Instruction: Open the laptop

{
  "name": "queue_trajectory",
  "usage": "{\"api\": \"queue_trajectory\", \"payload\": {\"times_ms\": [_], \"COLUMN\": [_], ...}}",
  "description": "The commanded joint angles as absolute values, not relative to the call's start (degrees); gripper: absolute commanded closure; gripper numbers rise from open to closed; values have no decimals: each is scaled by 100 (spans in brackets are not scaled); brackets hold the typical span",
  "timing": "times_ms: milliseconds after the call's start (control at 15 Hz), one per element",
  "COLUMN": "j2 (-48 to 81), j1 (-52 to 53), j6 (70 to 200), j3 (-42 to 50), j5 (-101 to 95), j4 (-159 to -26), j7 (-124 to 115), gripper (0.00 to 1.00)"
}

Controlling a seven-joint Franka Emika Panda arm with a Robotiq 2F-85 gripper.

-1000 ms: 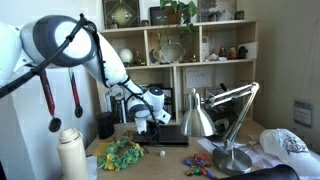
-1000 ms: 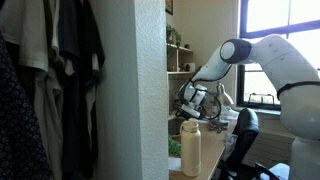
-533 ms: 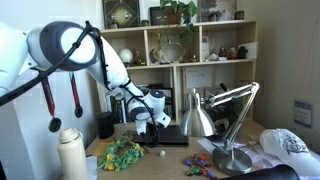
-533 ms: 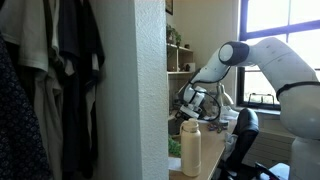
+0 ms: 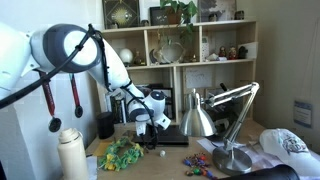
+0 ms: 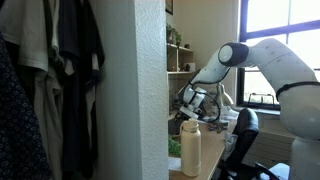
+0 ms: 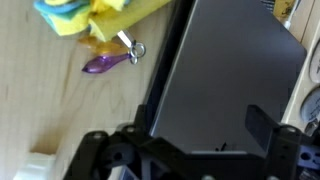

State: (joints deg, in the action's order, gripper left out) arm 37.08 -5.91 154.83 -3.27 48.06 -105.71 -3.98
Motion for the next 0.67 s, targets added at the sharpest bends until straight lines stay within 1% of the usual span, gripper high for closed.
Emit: {"api": "queue_trajectory", "payload": {"times_ms": [0,600], "j2": [3823,3864], "j1": [-728,-852], "j6": [15673,15975], "j3": [-557,-809], "j5": [5178,5923], "j4": [-10390,-10277], "j7": [-352,-27], "gripper": [0,0]}}
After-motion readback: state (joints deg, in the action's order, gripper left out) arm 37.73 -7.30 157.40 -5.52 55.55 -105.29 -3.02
